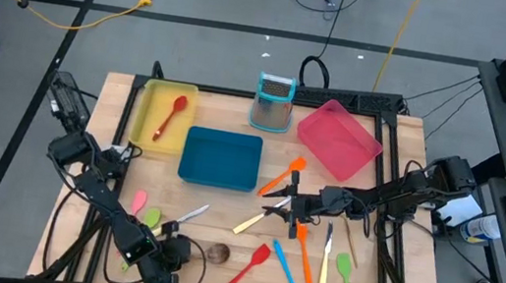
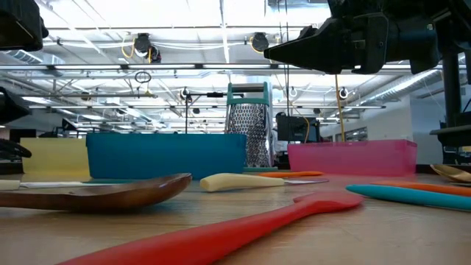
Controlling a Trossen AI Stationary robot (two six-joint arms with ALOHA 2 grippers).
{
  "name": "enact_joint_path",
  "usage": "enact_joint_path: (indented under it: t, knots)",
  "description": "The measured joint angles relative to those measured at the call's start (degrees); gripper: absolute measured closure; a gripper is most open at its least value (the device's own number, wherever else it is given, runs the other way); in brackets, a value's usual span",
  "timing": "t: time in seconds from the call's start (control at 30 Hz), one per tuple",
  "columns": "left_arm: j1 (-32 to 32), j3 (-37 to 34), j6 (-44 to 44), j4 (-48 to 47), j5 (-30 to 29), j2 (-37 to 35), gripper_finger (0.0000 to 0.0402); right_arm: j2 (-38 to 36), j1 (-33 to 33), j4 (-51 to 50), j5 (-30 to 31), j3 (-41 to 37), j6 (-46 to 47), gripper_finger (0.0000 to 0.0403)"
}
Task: Pick & Place Kitchen Items
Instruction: Put the brown serving spoon into the yellow bin
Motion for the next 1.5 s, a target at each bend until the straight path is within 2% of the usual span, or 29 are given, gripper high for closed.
enact_joint_path:
  t: [0.2,0.4,0.57,0.7,0.87,1.1,1.3,1.5]
  knots:
    - [0.0,-0.1,3.5,-0.1,-0.3,0.0,0.0362,0.0,0.0,0.0,0.0,0.0,0.0,0.0268]
    - [0.4,-0.4,2.0,-0.8,-4.9,-1.2,0.0362,0.0,0.0,0.0,0.0,0.0,0.0,0.0266]
    - [1.2,-0.3,1.2,-3.1,-8.6,-5.6,0.0357,0.0,0.0,0.0,0.0,0.0,0.0,0.0268]
    - [3.8,-0.3,-2.6,-8.2,-8.9,-9.6,0.0354,0.0,0.0,0.1,0.0,0.0,0.0,0.0266]
    - [5.9,-0.3,-1.5,-14.4,-9.3,-14.1,0.0353,0.0,0.0,0.0,0.0,0.0,0.0,0.0268]
    - [7.2,-0.3,-0.3,-23.4,-14.7,-20.0,0.0352,0.0,0.0,0.0,0.0,0.0,0.0,0.0266]
    - [7.8,-0.2,-7.4,-36.3,-22.8,-26.0,0.0351,0.0,0.0,0.0,0.0,0.0,0.0,0.0267]
    - [11.3,-0.2,-16.3,-51.8,-24.3,-29.8,0.0351,0.0,0.0,0.0,0.0,0.0,0.0,0.0267]
